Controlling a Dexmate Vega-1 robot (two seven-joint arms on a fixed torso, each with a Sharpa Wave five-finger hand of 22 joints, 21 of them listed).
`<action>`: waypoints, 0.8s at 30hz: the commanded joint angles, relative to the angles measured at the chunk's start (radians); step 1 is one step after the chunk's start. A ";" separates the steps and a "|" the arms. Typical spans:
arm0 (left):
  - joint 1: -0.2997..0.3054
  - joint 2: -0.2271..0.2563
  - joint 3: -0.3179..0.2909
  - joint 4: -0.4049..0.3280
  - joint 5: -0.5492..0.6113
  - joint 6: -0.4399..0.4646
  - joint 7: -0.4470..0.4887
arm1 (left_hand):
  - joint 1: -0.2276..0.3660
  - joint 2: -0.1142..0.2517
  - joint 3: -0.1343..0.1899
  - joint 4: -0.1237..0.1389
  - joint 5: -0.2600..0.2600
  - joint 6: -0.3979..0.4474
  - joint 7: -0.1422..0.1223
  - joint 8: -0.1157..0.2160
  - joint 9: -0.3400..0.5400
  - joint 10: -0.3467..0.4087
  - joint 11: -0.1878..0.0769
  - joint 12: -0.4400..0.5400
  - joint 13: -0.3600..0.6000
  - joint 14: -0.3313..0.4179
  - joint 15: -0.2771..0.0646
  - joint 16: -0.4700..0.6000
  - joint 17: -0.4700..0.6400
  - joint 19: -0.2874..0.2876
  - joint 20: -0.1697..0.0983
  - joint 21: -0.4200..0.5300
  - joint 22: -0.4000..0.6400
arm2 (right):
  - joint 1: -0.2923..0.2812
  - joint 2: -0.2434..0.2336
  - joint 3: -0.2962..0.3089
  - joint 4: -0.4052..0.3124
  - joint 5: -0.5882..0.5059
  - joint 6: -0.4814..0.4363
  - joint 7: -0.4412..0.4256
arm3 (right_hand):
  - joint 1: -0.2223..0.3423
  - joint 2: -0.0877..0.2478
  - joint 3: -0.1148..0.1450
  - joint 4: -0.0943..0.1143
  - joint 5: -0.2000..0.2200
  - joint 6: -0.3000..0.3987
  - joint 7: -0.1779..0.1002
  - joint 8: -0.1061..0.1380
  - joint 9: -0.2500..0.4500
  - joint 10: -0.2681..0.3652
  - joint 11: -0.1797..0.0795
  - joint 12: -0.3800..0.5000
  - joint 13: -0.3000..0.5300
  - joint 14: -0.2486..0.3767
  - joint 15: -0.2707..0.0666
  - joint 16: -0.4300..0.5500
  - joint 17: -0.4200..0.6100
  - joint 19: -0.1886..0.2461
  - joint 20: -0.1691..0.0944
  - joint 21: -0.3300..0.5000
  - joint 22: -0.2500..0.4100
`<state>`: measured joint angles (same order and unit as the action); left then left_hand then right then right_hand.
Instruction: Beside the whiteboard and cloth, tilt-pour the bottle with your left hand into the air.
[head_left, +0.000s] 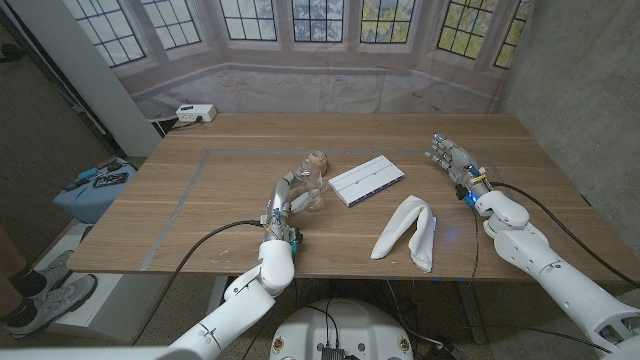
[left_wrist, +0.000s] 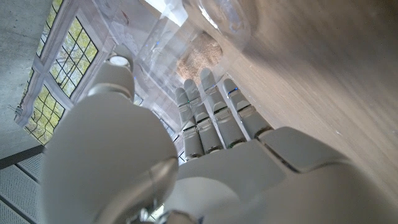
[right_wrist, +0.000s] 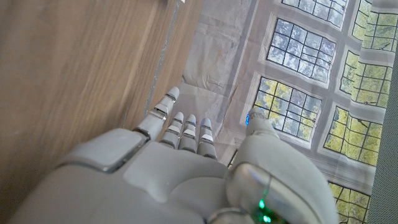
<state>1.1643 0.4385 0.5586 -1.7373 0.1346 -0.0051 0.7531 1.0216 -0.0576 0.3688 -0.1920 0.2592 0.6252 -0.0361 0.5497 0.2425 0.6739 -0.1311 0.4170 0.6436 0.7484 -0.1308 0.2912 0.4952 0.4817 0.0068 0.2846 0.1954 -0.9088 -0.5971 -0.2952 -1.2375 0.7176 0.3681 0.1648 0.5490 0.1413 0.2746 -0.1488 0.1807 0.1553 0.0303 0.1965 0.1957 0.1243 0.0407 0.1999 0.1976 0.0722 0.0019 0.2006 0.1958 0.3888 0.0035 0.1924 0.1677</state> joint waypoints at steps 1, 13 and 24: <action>-0.012 -0.013 0.008 0.040 -0.023 -0.007 -0.012 | 0.005 0.165 0.055 0.045 0.001 0.145 0.037 0.106 0.002 0.018 -0.022 -0.002 -0.001 0.001 0.000 -0.002 0.001 -0.010 -0.001 -0.004 0.002 | 0.001 0.000 -0.002 0.003 -0.003 -0.008 -0.004 | 0.011 -0.004 0.005 -0.001 0.008 0.009 -0.001 0.005 0.002 0.011 0.003 0.003 0.005 0.008 0.004 0.006 0.001 0.013 0.002 0.001 0.003; -0.022 -0.015 0.012 0.052 -0.041 -0.011 -0.026 | 0.001 0.168 0.053 0.043 -0.002 0.121 0.043 0.096 -0.002 -0.011 -0.012 -0.027 -0.019 -0.022 0.011 -0.014 0.005 -0.025 0.007 -0.010 0.002 | 0.012 0.003 -0.005 0.018 -0.002 -0.010 0.002 | 0.011 -0.004 0.005 0.000 0.008 0.010 -0.003 0.006 0.002 0.010 0.002 0.002 0.005 0.008 0.003 0.007 0.001 0.012 0.001 0.001 0.003; -0.024 -0.015 0.008 0.049 -0.050 -0.006 -0.024 | -0.034 0.150 0.046 0.050 -0.012 0.037 -0.001 0.049 -0.016 -0.052 -0.002 -0.064 -0.046 -0.048 0.035 -0.043 -0.013 -0.049 0.023 -0.019 0.004 | 0.025 0.007 -0.010 0.030 -0.005 -0.016 0.005 | 0.011 -0.003 0.005 0.000 0.008 0.010 -0.003 0.005 0.002 0.010 0.003 0.002 0.005 0.008 0.002 0.006 0.001 0.013 0.001 0.001 0.003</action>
<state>1.1446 0.4235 0.5682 -1.6904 0.0932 -0.0159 0.7304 1.0216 -0.0576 0.3681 -0.1913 0.2507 0.6247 -0.0363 0.5497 0.2277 0.6282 -0.1322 0.3593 0.5988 0.7016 -0.1020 0.2513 0.4823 0.4387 0.0253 0.2691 0.1960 -0.8947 -0.5932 -0.3010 -1.2187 0.7151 0.3576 0.1660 0.5530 0.1373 0.2746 -0.1488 0.1807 0.1571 0.0286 0.1965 0.1957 0.1243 0.0407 0.2000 0.1976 0.0721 0.0019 0.2006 0.1959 0.3924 0.0071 0.1924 0.1677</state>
